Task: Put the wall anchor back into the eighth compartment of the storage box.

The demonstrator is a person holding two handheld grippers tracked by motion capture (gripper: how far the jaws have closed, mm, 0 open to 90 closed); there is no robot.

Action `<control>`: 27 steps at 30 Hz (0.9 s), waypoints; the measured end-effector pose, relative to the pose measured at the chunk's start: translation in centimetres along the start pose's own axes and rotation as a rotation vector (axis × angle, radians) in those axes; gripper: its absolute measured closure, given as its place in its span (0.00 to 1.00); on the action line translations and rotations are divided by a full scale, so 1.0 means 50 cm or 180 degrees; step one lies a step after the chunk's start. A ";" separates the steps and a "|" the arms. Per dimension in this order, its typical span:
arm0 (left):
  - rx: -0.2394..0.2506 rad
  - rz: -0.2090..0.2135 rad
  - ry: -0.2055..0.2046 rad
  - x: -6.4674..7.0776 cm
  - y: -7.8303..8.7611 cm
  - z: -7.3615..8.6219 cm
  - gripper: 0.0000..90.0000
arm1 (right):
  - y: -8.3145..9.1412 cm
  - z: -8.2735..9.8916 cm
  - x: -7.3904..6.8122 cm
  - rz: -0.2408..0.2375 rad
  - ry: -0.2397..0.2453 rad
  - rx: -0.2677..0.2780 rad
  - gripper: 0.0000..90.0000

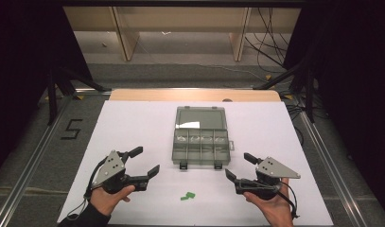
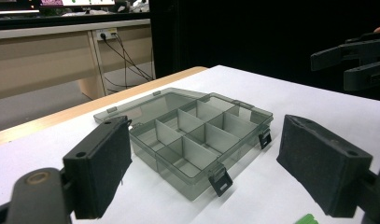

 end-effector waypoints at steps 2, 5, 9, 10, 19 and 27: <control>0.0001 -0.0001 0.0003 0.000 0.000 0.000 0.18 | 0.000 0.000 -0.001 -0.0016 0.0001 -0.0015 0.18; 0.0003 -0.0013 0.0019 0.001 0.001 0.000 0.18 | -0.003 -0.001 0.000 -0.0012 -0.0006 0.0001 0.18; 0.0001 -0.0014 0.0031 0.001 0.001 0.000 0.18 | -0.005 -0.003 -0.002 -0.0082 0.0029 -0.0059 0.21; 0.0002 -0.0013 0.0031 0.001 0.001 0.000 0.18 | -0.006 -0.003 -0.005 -0.0150 0.0031 -0.0091 0.24; -0.0006 -0.0025 0.0038 -0.001 0.001 0.000 0.18 | -0.038 -0.008 -0.033 -0.0409 0.0204 -0.0415 0.31; -0.0013 -0.0032 0.0034 -0.002 0.001 0.000 0.18 | -0.073 -0.012 -0.065 -0.0581 0.0454 -0.0701 0.39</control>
Point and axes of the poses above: each handheld gripper's, and its own axes: y roughly backward along the jaws, z roughly out of its underside, x roughly to its right, the point moved 4 cm from there along -y, roughly forward along the jaws, and after that the axes turned 5 degrees about y, right-handed, at the moved point
